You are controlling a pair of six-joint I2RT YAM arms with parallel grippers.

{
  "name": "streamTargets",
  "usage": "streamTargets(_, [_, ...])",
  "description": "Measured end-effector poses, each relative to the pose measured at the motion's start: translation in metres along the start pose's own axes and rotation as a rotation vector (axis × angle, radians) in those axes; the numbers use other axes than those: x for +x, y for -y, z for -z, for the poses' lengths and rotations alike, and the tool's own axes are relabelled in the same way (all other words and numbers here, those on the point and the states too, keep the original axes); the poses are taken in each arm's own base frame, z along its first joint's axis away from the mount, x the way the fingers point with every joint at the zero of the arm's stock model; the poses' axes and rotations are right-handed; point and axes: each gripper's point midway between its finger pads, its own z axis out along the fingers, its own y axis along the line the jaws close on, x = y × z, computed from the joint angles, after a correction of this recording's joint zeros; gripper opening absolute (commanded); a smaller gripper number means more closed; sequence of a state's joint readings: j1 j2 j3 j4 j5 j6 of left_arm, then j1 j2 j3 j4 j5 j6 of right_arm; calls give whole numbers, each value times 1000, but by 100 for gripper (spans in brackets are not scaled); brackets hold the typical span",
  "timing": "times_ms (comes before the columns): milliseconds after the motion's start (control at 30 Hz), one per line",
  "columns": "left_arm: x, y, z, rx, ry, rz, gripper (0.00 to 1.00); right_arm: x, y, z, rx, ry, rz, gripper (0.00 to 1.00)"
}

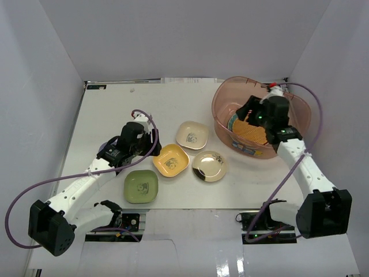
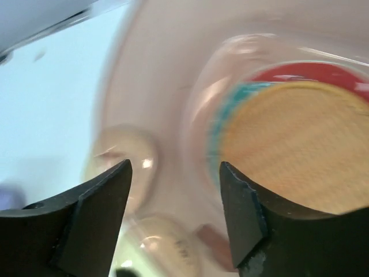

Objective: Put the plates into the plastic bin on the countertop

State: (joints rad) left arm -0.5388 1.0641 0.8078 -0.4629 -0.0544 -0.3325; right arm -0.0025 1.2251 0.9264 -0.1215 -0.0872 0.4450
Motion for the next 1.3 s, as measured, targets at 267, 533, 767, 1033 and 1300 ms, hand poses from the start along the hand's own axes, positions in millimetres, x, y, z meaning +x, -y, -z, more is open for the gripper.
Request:
streamTargets(267, [-2, -27, 7, -162, 33, 80, 62, 105, -179, 22, -450, -182, 448, 31])
streamTargets(533, [24, -60, 12, -318, -21, 273, 62, 197, -212, -16, -557, -436, 829, 59])
streamTargets(767, [25, -132, 12, -546, -33, 401, 64, 242, -183, -28, -549, -593, 1035, 62])
streamTargets(1033, [29, -163, -7, -637, -121, 365, 66, 252, -167, -32, -540, -633, 1107, 46])
streamTargets(1300, [35, -181, -16, -675, -156, 350, 64, 278, -148, -52, -510, -700, 1156, 12])
